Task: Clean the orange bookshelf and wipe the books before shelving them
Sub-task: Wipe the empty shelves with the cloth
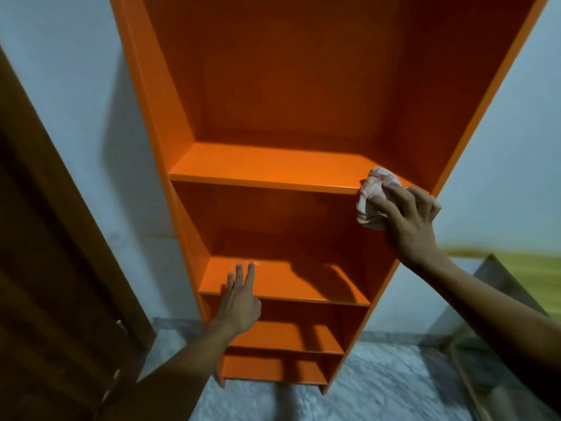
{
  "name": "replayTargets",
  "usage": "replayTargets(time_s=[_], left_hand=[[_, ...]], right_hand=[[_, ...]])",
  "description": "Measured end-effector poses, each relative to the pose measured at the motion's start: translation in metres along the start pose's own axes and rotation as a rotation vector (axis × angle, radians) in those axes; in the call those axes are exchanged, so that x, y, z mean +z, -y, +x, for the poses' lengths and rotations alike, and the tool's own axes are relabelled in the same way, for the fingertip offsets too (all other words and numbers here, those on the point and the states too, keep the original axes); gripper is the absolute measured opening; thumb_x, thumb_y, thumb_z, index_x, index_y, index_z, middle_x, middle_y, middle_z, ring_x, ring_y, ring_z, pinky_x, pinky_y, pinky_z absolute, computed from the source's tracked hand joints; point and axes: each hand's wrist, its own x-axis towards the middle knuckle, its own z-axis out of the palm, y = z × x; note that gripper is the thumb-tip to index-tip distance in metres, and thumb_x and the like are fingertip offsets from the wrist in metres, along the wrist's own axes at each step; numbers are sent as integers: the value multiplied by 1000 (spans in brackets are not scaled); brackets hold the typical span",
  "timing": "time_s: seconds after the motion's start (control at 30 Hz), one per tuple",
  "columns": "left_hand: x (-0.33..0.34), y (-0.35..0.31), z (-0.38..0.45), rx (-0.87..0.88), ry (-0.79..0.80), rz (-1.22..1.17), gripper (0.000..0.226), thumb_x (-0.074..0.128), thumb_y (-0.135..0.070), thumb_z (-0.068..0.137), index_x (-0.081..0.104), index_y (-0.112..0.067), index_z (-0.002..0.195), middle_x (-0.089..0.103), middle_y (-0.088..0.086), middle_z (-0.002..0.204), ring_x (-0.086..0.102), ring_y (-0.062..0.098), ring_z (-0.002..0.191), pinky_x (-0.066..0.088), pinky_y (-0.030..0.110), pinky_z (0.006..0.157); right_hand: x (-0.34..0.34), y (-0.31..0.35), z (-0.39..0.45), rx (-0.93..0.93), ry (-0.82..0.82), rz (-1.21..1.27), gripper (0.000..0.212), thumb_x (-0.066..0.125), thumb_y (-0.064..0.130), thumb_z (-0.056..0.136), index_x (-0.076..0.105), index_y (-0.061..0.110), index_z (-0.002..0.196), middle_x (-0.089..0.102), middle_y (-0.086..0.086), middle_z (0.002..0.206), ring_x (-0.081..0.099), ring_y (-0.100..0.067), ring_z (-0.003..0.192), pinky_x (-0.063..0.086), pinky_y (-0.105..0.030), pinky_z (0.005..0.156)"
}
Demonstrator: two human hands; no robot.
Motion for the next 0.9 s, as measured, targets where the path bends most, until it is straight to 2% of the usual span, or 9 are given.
replayTargets(time_s=[0.13, 0.2, 0.27, 0.37, 0.43, 0.5, 0.57, 0.7, 0.9], left_hand=[[28, -5, 9, -4, 63, 57, 79, 44, -17, 102, -10, -25, 159, -18, 6, 167, -14, 33, 153, 29, 42, 119], [41, -4, 14, -7, 79, 110, 76, 43, -23, 103, -8, -25, 160, -15, 7, 167, -13, 34, 153, 23, 46, 122], [53, -1, 17, -12, 76, 159, 73, 41, -29, 104, -5, -23, 160, -12, 9, 168, -12, 34, 154, 12, 47, 125], [71, 11, 24, -7, 28, 225, 69, 38, -35, 105, 1, -20, 161, -4, 13, 168, -5, 36, 154, 9, 49, 123], [79, 22, 29, 32, -33, 260, 66, 38, -38, 100, 21, -12, 159, 17, 23, 164, 17, 46, 150, 24, 58, 117], [87, 36, 37, 42, -40, 281, 68, 40, -41, 89, 48, -3, 145, 44, 34, 147, 44, 58, 130, 43, 66, 97], [95, 49, 42, 1, -28, 290, 68, 40, -40, 85, 56, 1, 137, 51, 39, 136, 52, 62, 118, 49, 66, 87], [111, 69, 40, 39, -146, 293, 68, 35, -45, 97, 35, -5, 152, 31, 32, 155, 33, 55, 139, 41, 61, 100], [115, 73, 39, 52, -179, 236, 71, 31, -50, 99, 19, -14, 159, 15, 22, 164, 14, 44, 151, 27, 58, 114]], right_hand=[[7, 19, -36, 74, -23, 136, 34, 64, 26, 93, 52, 24, 125, 44, -7, 133, 40, -34, 117, 34, -48, 89], [19, 40, -54, 75, 96, 223, 36, 62, 16, 93, 53, 23, 127, 51, -5, 131, 47, -34, 112, 37, -46, 86], [38, 60, -76, 158, 334, 362, 54, 60, 2, 88, 50, 24, 136, 56, -6, 131, 54, -35, 110, 41, -44, 85], [72, 78, -117, 536, 601, 542, 67, 49, -7, 88, 44, 25, 147, 56, -12, 133, 54, -32, 118, 46, -44, 96], [92, 82, -133, 756, 684, 532, 70, 42, -8, 90, 40, 29, 149, 51, -14, 138, 50, -32, 125, 43, -42, 103], [109, 81, -139, 791, 732, 410, 66, 39, -3, 93, 39, 30, 149, 42, -16, 148, 43, -39, 129, 36, -45, 107], [125, 77, -142, 725, 802, 278, 57, 38, 8, 98, 35, 31, 151, 32, -16, 155, 40, -43, 130, 33, -46, 108], [150, 82, -154, 645, 1026, 226, 71, 47, 15, 94, 18, 35, 155, 32, -18, 153, 42, -44, 128, 39, -50, 102], [160, 105, -169, 549, 912, 113, 52, 37, 51, 101, 34, 35, 150, 29, -17, 155, 33, -43, 132, 30, -54, 103]])
